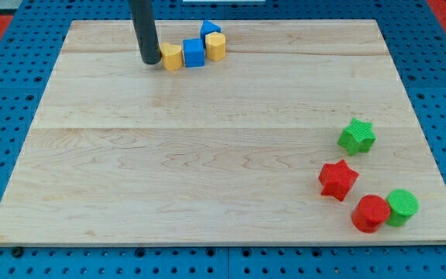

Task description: Push the blue cube into a group of blocks

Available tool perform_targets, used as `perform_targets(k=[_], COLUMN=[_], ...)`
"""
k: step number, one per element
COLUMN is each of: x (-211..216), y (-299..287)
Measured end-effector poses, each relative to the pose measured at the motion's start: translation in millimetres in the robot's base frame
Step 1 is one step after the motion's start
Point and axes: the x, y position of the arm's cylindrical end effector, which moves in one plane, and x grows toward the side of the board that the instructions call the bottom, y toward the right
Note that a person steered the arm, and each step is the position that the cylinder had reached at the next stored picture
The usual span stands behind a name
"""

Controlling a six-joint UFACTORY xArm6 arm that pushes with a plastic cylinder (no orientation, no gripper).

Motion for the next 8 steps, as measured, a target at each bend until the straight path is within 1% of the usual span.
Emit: perform_targets(k=[1,2,3,4,6,7,8], x=[-2,-9,-27,-35,75,98,53], y=[3,19,41,32,34,118,121])
